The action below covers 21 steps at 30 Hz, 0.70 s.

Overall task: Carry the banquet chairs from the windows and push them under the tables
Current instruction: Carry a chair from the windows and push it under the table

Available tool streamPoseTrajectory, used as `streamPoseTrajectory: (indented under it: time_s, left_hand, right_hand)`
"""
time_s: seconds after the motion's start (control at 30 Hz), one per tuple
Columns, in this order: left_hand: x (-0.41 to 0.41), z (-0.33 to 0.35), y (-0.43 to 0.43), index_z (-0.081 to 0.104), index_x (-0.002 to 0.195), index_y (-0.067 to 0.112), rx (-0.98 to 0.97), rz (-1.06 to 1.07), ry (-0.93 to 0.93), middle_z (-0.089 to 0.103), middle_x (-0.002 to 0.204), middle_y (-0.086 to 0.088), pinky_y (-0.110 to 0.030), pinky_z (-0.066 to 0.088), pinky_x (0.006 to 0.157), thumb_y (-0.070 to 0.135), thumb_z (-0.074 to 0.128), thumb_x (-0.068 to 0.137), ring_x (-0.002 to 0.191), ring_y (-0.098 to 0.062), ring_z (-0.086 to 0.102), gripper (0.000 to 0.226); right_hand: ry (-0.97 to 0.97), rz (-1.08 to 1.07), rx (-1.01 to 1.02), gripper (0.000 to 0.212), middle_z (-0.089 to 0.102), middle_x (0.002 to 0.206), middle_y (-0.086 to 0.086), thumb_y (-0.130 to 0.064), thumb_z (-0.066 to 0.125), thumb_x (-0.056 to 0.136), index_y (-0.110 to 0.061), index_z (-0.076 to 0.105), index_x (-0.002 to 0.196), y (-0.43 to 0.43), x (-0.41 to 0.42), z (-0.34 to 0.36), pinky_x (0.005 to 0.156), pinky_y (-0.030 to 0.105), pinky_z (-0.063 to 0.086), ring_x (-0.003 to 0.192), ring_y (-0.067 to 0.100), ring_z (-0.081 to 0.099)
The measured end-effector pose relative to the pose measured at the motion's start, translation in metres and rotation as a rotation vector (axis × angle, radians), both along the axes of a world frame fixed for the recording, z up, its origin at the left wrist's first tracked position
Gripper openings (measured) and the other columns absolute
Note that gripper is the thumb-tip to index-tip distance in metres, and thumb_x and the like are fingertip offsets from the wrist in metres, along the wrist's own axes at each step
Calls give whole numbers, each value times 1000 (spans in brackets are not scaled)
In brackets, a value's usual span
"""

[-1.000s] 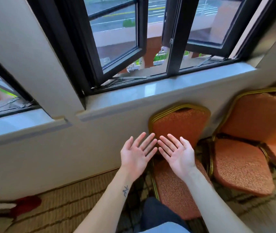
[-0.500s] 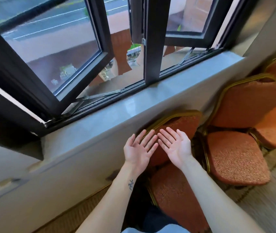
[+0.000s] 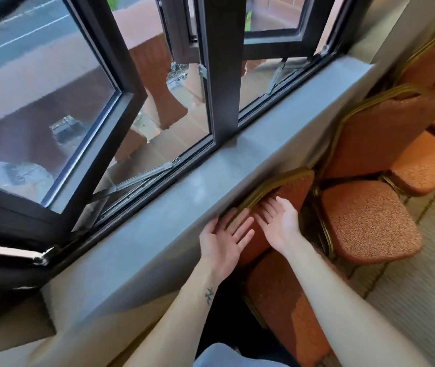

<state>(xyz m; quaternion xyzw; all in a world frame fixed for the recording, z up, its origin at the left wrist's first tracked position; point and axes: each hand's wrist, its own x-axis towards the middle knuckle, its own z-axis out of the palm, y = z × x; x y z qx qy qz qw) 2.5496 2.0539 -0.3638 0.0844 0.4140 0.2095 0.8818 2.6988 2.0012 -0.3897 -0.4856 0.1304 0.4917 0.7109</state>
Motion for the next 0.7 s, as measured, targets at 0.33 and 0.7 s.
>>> streamPoseTrajectory:
  time_s: [0.33,0.7]
  left_hand:
    - [15,-10,20,55,142,10,27,-160,11,65,136,-18,-55,35,118,38,39,106,129,-37,60,48]
    - [30,15,29,50,145,10,98,-335,-11,64,138,-18,-52,36,119,36,41,105,129,-38,60,49]
  right_hand:
    - [80,-124,47,52,64,137,12,-40,42,101,-9,58,140,17,1,-9,117,43,35,130,26,55]
    - [71,-204,41,62,61,139,13,-45,40,98,-4,54,143,-17,-7,6,114,39,37,129,26,55]
